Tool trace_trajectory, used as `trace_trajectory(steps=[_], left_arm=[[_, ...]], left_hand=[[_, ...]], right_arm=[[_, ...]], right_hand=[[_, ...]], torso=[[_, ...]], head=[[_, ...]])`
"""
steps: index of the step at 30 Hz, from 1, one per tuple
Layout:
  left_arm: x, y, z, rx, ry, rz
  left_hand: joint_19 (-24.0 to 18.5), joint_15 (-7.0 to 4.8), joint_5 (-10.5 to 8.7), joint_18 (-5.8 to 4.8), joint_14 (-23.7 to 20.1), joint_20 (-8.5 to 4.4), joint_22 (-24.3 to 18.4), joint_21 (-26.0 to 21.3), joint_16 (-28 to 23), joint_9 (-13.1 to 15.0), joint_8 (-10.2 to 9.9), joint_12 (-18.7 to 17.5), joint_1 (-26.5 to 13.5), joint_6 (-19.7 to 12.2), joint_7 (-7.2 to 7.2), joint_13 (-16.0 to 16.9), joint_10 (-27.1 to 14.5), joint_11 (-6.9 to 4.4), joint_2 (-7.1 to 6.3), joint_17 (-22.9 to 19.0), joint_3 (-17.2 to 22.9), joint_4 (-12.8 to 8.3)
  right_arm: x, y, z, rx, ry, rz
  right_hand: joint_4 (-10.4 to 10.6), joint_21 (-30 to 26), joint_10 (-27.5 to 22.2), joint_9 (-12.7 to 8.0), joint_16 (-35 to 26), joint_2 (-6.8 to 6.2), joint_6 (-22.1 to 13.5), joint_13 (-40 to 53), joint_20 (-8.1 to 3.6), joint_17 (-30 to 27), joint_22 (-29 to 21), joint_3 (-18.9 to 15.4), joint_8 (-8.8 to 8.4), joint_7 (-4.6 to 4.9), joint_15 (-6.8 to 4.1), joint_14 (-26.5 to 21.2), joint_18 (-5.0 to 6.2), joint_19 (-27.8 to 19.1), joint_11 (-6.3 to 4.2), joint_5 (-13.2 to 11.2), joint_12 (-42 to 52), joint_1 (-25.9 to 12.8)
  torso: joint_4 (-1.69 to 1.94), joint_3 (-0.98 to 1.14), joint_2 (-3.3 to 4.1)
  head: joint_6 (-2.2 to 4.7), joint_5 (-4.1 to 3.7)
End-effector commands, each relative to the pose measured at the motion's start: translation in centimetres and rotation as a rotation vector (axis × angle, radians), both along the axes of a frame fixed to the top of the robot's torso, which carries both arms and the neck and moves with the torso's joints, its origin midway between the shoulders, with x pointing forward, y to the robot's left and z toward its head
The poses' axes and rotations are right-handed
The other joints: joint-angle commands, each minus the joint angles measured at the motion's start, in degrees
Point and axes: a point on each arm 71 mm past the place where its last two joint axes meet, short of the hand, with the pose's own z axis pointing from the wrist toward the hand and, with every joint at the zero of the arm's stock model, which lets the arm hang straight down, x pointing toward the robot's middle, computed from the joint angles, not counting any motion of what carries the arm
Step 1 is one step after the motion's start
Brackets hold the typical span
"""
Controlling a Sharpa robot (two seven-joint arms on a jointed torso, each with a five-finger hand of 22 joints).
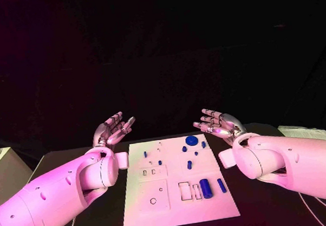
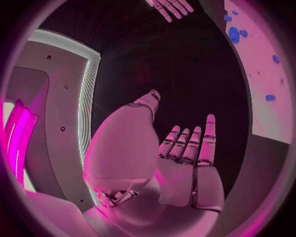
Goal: Assemble the parts on the task board
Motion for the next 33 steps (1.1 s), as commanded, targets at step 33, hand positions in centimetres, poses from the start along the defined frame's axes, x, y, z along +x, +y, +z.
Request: trace_trajectory(steps=[33], left_arm=[[-4.1,-0.7,4.3,-0.068,-0.058,-0.286]], left_hand=[[26.6,-8.87,-0.56,2.1,42.3,-8.03,14.6,27.6,32.2,5.1,8.0,1.8,-3.9,30.7,2.3,2.0,45.5,-1.83,-1.1,28.1,13.2,-7.1]], right_arm=[[2.8,-2.4,4.7,-0.858,-0.461,0.251]], right_hand=[[-4.1,35.3,50.8,5.6,33.7,-5.93,42.0,1.9,-11.54,23.0,18.3,10.8,7.84,1.6,-14.8,64.7,5.83,49.2,-10.33,0.5,1.7,4.0]], torso=[[0.98,0.34,6.11]], head=[[-0.43,-1.6]])
